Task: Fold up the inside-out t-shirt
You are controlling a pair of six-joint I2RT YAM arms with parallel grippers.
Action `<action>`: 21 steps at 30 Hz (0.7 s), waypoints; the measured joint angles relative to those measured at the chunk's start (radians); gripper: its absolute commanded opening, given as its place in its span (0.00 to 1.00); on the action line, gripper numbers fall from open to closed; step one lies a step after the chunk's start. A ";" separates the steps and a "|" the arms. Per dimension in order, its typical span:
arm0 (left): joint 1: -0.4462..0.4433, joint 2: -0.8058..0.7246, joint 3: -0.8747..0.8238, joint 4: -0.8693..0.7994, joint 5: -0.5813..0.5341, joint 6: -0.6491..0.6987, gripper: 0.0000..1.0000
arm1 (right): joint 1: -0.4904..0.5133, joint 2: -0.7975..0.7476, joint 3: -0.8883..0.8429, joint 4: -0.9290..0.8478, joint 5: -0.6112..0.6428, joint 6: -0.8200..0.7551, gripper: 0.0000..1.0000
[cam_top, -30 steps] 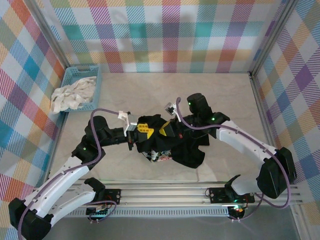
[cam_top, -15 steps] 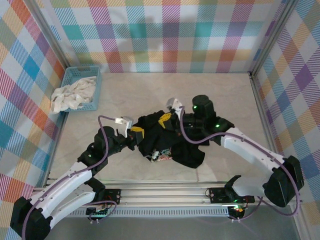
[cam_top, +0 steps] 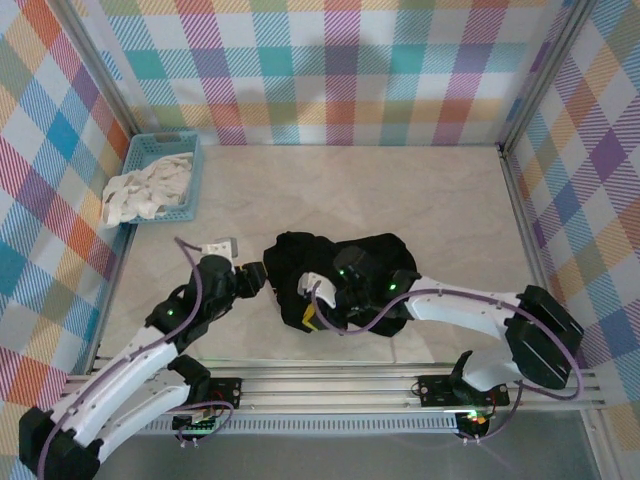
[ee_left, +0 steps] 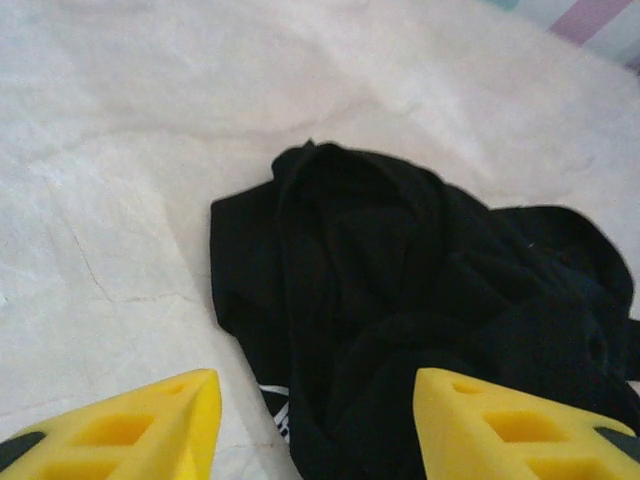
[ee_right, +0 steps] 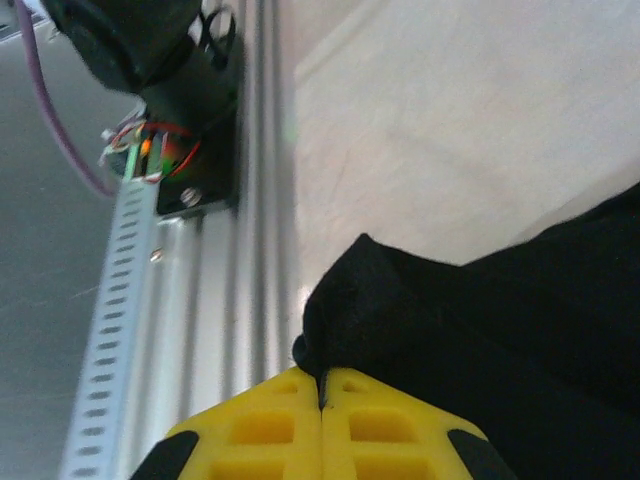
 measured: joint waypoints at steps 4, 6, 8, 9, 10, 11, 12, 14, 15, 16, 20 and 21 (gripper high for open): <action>0.000 0.116 0.043 -0.011 0.072 0.012 0.61 | 0.010 -0.013 -0.082 -0.047 0.010 0.079 0.31; 0.000 0.145 0.047 -0.006 0.120 0.024 0.63 | 0.006 -0.066 -0.123 -0.064 0.035 0.111 0.38; 0.000 0.165 0.047 0.005 0.174 0.034 0.65 | -0.007 -0.153 -0.157 -0.073 0.060 0.146 0.43; -0.001 0.169 0.047 0.011 0.196 0.040 0.66 | -0.018 -0.187 -0.163 -0.074 0.066 0.160 0.45; -0.004 0.170 0.047 0.020 0.220 0.049 0.67 | -0.034 -0.220 -0.166 -0.071 0.073 0.178 0.47; -0.010 0.170 0.047 0.029 0.239 0.055 0.68 | -0.051 -0.245 -0.168 -0.066 0.080 0.193 0.49; -0.017 0.170 0.048 0.036 0.253 0.060 0.68 | -0.069 -0.264 -0.169 -0.061 0.090 0.206 0.49; -0.041 0.171 0.055 0.040 0.272 0.076 0.69 | -0.110 -0.283 -0.169 -0.056 0.124 0.244 0.50; -0.056 0.176 0.063 0.039 0.275 0.084 0.70 | -0.126 -0.283 -0.169 -0.056 0.139 0.258 0.50; -0.077 0.188 0.078 0.037 0.275 0.095 0.70 | -0.143 -0.277 -0.168 -0.056 0.158 0.278 0.49; -0.162 0.277 0.166 0.029 0.245 0.131 0.72 | -0.174 -0.214 -0.160 -0.057 0.189 0.330 0.49; -0.179 0.306 0.190 0.026 0.237 0.136 0.72 | -0.174 -0.202 -0.159 -0.057 0.192 0.335 0.49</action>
